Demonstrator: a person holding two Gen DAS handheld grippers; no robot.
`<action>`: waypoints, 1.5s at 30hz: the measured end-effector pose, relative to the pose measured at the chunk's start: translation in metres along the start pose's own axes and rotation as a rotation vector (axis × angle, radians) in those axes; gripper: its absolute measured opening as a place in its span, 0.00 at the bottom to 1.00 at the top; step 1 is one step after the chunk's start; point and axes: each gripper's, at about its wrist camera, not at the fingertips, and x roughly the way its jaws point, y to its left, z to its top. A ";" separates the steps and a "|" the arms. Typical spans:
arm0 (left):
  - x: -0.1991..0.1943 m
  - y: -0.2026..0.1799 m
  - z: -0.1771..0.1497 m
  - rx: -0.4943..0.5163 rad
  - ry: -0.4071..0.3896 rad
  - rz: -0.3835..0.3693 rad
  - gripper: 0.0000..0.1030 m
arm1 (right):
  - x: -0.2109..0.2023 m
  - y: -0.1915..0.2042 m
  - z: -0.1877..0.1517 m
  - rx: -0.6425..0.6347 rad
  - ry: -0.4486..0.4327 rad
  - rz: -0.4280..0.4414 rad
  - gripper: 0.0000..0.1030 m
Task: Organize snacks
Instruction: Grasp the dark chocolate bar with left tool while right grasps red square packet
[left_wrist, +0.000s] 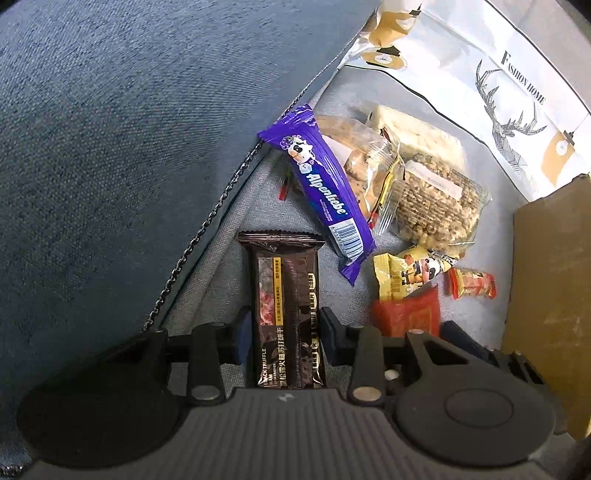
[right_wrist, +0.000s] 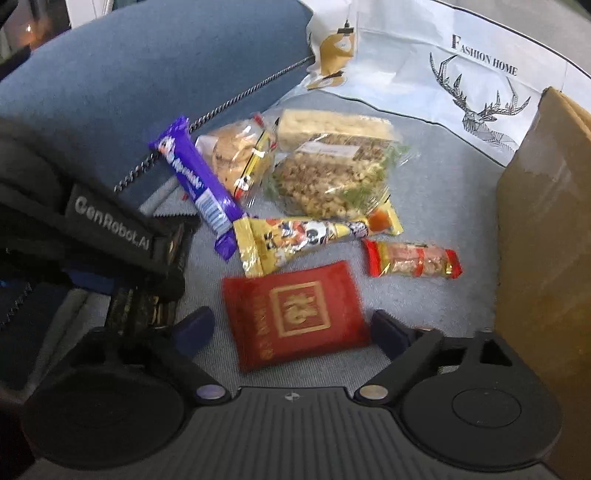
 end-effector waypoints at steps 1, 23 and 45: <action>-0.001 0.000 0.000 -0.001 0.000 -0.004 0.41 | -0.002 0.000 0.000 -0.008 -0.010 0.001 0.61; 0.005 -0.009 -0.001 0.087 0.017 -0.103 0.41 | -0.057 0.002 -0.032 -0.059 -0.024 0.030 0.47; 0.001 -0.029 -0.009 0.190 -0.014 -0.123 0.40 | -0.028 -0.017 -0.021 0.080 -0.017 -0.106 0.43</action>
